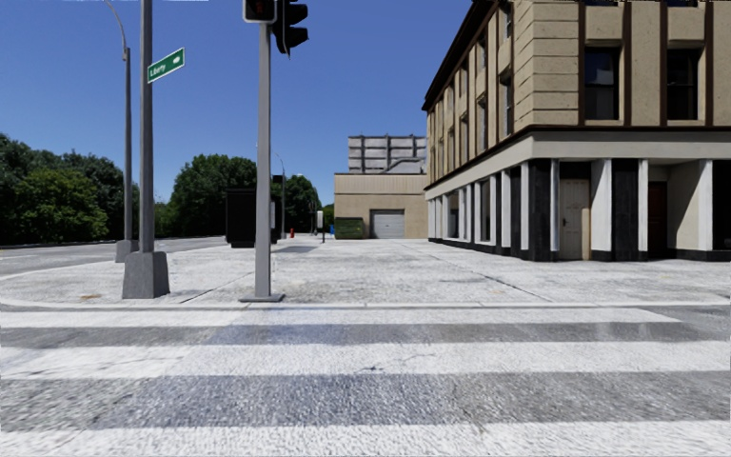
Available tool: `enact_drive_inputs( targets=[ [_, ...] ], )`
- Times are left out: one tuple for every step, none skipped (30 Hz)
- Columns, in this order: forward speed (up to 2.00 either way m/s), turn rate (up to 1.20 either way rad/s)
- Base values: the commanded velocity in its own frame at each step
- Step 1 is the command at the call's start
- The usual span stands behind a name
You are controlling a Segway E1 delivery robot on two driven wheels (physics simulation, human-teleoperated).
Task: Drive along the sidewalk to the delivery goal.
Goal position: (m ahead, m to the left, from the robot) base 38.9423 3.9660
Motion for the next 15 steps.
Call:
enact_drive_inputs(
  targets=[
    [2.0, 0.28],
    [2.0, 0.28],
    [2.0, 0.28],
    [2.0, 0.28],
    [2.0, 0.28],
    [2.0, 0.28],
    [2.0, 0.28],
    [2.0, 0.28],
    [2.0, 0.28],
    [2.0, 0.0],
    [2.0, 0.0],
    [2.0, 0.0],
    [2.0, 0.0],
    [2.0, 0.0],
    [2.0, 0.0]
  ],
)
